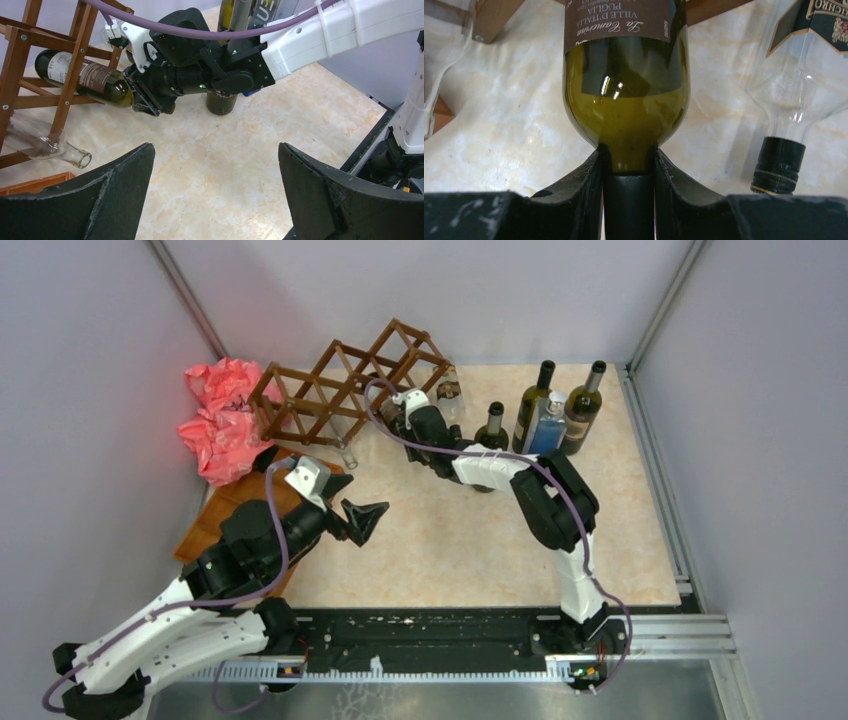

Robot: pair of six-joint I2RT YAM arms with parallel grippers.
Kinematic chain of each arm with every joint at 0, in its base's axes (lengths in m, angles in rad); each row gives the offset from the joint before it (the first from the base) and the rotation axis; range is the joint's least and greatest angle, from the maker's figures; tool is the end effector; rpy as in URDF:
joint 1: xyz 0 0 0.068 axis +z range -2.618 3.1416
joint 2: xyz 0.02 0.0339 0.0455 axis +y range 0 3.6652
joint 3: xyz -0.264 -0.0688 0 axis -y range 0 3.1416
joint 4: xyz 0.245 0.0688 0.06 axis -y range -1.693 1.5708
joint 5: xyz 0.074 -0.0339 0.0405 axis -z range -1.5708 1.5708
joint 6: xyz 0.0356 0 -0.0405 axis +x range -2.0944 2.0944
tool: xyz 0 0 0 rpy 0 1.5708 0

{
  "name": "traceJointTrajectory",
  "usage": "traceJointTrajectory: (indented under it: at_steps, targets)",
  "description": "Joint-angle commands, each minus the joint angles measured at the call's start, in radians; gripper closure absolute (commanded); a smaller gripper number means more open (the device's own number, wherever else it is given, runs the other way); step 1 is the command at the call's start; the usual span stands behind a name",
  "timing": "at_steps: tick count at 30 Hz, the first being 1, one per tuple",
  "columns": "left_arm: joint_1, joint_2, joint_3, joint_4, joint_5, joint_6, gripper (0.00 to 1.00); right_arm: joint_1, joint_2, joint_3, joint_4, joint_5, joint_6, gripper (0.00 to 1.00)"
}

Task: Put the wine bottle on the wine rack
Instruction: Place the wine bottle in the wine rack.

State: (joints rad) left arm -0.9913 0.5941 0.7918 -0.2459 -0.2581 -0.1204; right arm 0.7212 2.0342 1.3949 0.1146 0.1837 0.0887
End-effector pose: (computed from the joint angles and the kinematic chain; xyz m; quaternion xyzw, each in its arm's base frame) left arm 0.0832 -0.1105 0.3630 0.2223 0.6884 -0.2818 0.6303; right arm 0.3533 0.3020 0.1970 -0.2247 0.8341 0.1229 0.4885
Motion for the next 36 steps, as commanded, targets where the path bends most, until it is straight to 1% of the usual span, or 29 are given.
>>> traceJointTrajectory:
  at_steps: [1,11,20,25,29,31,35,36]
  targets:
    - [0.002,0.008,0.043,0.023,-0.017,-0.012,0.01,0.003,-0.003,0.112,0.185,0.016,0.036,1.0]
    - [0.003,0.022,0.049,0.028,-0.032,-0.009,0.01,0.014,0.05,0.185,0.18,0.142,0.072,1.0]
    - [0.002,0.024,0.051,0.025,-0.033,-0.012,0.01,0.013,0.096,0.239,0.174,0.125,0.057,0.99]
    - [0.002,0.019,0.048,0.02,-0.037,-0.015,0.01,0.013,0.117,0.268,0.192,0.104,0.014,0.96]
    - [0.002,0.015,0.047,0.019,-0.037,-0.016,0.01,0.013,0.133,0.286,0.197,0.094,-0.002,0.9]
    - [0.003,0.014,0.048,0.017,-0.036,-0.018,0.01,0.013,0.141,0.291,0.202,0.098,-0.008,0.89]
    - [0.002,0.014,0.05,0.015,-0.033,-0.021,0.01,0.006,0.164,0.321,0.199,0.103,-0.007,0.83]
    - [0.002,0.015,0.049,0.015,-0.032,-0.022,0.01,0.002,0.17,0.33,0.198,0.101,-0.008,0.8]
